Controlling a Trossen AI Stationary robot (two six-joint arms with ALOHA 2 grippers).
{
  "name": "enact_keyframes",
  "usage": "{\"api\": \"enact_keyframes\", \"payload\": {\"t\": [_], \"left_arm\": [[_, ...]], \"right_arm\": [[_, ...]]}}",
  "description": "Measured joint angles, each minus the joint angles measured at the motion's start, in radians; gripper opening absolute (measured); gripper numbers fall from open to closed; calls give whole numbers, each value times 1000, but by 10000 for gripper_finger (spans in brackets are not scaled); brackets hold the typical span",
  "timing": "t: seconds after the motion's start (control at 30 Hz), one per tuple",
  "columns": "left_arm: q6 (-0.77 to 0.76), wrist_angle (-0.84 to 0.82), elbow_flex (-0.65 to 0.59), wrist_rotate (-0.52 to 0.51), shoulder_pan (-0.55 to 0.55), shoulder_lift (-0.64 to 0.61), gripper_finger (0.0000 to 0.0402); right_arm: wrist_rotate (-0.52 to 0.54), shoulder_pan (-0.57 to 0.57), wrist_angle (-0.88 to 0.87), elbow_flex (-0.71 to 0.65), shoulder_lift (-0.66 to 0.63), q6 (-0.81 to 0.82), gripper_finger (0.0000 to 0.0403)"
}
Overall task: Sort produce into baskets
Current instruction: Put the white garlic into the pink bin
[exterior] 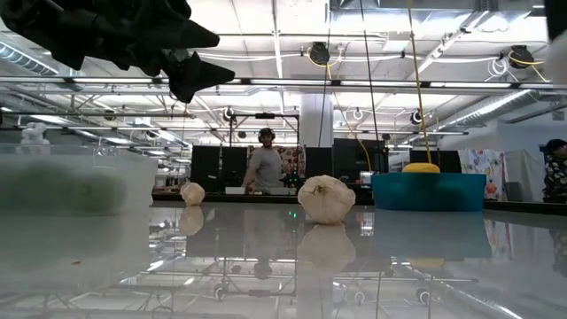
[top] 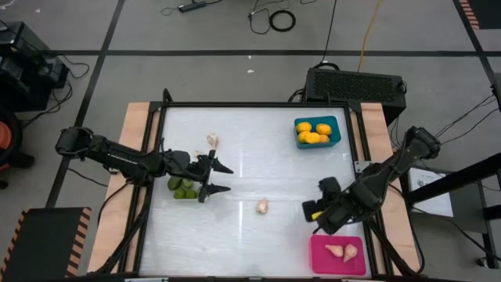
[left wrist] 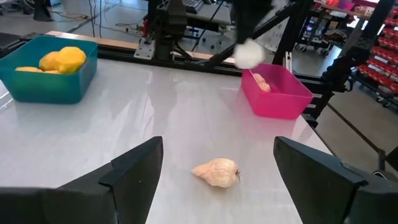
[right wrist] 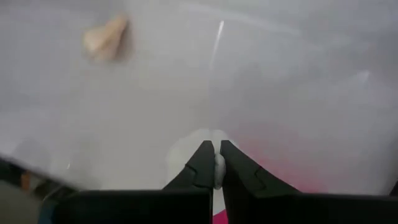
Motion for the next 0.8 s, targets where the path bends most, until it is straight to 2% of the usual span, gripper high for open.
{"api": "enact_keyframes", "payload": {"t": [0.23, 0.47, 0.63, 0.8], "left_arm": [[5, -6, 0, 4, 0, 0, 313], [0, -8, 0, 4, 0, 0, 312], [-1, -10, 0, 4, 0, 0, 312], [-1, -11, 0, 4, 0, 0, 312]], "right_arm": [[-209, 59, -6, 206, 194, 1, 4], [-329, 129, -24, 230, 305, 5, 4], [-350, 168, -33, 230, 346, 3, 12], [-345, 178, -48, 230, 356, 3, 42]]}}
